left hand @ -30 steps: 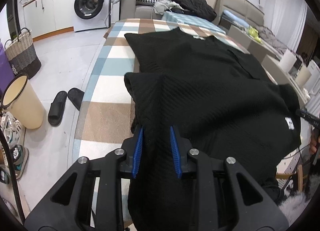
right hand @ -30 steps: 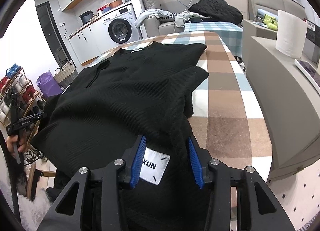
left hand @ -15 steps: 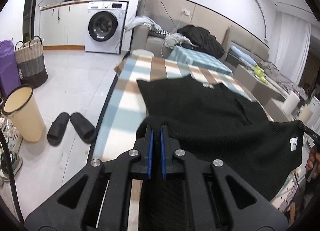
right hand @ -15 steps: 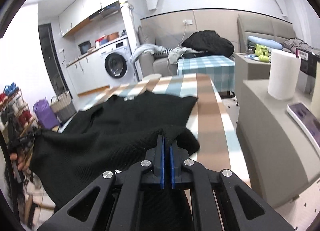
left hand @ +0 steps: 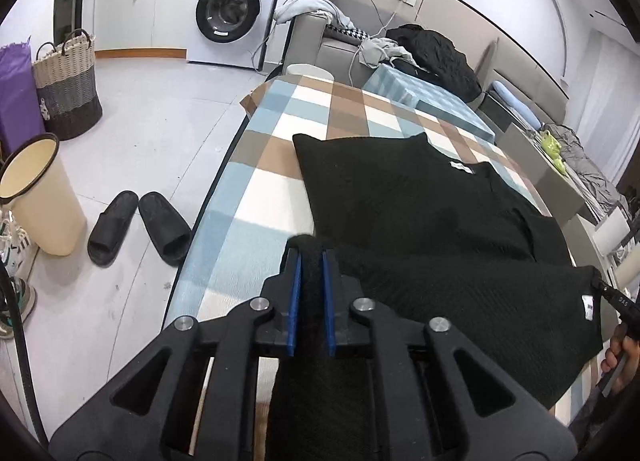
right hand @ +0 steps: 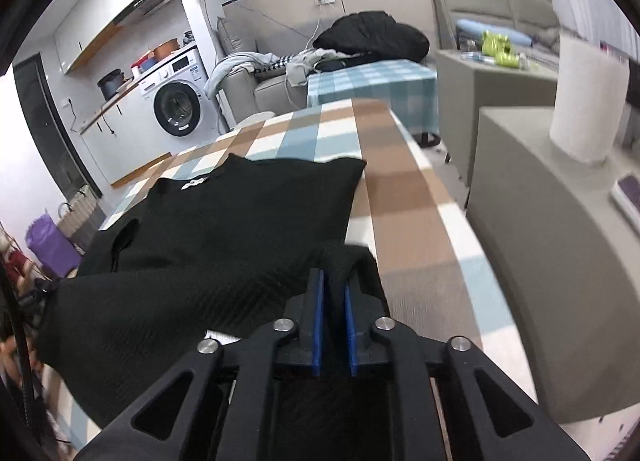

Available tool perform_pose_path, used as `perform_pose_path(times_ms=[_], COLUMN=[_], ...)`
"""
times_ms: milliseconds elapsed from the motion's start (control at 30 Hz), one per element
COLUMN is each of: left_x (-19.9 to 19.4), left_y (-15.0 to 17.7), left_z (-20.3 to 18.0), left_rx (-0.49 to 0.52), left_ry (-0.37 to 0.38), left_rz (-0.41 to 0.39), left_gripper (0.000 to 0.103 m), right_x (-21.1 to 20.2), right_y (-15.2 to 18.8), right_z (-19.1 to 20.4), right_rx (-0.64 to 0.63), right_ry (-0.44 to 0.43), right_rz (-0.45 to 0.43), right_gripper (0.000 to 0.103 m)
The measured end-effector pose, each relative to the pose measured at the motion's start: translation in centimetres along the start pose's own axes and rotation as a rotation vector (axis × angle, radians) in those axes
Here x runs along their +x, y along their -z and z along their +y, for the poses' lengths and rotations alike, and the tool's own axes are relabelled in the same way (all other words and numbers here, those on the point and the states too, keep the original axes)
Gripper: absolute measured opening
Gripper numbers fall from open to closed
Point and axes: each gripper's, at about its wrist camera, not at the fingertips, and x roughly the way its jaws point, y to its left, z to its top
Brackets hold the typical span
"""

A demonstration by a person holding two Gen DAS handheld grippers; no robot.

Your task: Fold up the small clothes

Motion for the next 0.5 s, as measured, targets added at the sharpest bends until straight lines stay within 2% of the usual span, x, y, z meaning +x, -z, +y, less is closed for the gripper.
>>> perform_pose_path(times_ms=[67, 100, 133, 200, 367, 400, 433, 500], left_x=[-0.2, -0.4, -0.4, -0.2, 1.7, 2.0, 2.3, 2.6], left_y=[0.7, 1.2, 1.6, 2.4, 3.5, 3.6, 3.6, 3.7], left_z=[0.0, 0.0, -0.1, -0.4, -2.0, -2.2, -2.4, -2.7], left_rx=[0.015, 0.018, 0.018, 0.024, 0.075, 0.078, 0.077, 0.083], left_ry=[-0.008, -0.006, 0.000, 0.020, 0.022, 0.017, 0.024, 0.030], left_rz=[0.013, 0.018, 0.021, 0.047, 0.117, 0.125, 0.134, 0.143], left_gripper=[0.033, 0.051, 0.061, 0.063, 0.062, 0.059, 0.049, 0.038], right_x=[-0.6, -0.9, -1.1, -0.8, 0.5, 0.7, 1.0, 1.8], right_y=[0.8, 1.2, 1.5, 2.1, 2.6, 2.5, 2.4, 2.3], right_z=[-0.7, -0.8, -0.9, -0.9, -0.2, -0.2, -0.1, 0.0], right_rx=[0.002, 0.004, 0.000, -0.017, -0.019, -0.015, -0.010, 0.004], right_ry=[-0.037, -0.051, -0.063, -0.090, -0.113, -0.120, -0.125, -0.150], right_rz=[0.019, 0.016, 0.022, 0.063, 0.098, 0.101, 0.105, 0.127], right_gripper=[0.051, 0.054, 0.058, 0.061, 0.061, 0.061, 0.061, 0.060])
